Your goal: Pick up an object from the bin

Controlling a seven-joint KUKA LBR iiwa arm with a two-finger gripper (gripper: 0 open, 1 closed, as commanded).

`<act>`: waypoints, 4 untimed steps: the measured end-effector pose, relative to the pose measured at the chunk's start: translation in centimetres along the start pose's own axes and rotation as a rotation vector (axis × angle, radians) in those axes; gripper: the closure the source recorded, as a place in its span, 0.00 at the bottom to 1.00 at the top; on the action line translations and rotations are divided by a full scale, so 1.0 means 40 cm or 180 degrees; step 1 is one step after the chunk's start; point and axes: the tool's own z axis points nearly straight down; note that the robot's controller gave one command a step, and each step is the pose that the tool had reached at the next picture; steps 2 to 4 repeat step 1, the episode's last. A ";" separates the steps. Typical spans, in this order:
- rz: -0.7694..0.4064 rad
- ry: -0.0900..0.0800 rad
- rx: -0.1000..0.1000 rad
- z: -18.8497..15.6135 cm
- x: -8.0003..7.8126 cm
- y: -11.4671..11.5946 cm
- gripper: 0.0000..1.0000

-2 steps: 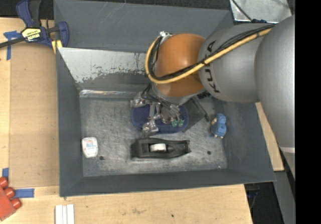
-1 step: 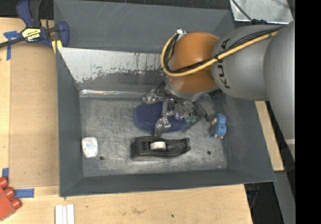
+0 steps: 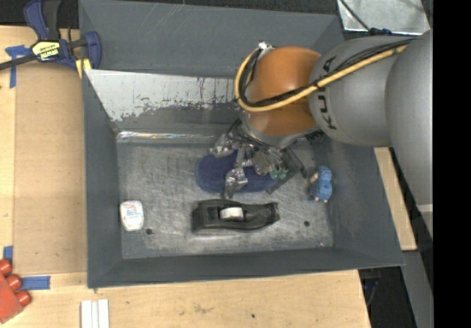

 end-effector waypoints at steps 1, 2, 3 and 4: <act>-0.0610 -0.0016 0.0011 -0.402 -0.054 -0.093 1.00; -0.0610 -0.0016 0.0011 -0.402 -0.054 -0.093 1.00; -0.0610 -0.0016 0.0011 -0.402 -0.054 -0.093 1.00; -0.0610 -0.0016 0.0011 -0.402 -0.054 -0.093 1.00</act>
Offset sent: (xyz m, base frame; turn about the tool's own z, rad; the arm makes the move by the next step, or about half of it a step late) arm 0.0240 -0.0316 0.1554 -0.1939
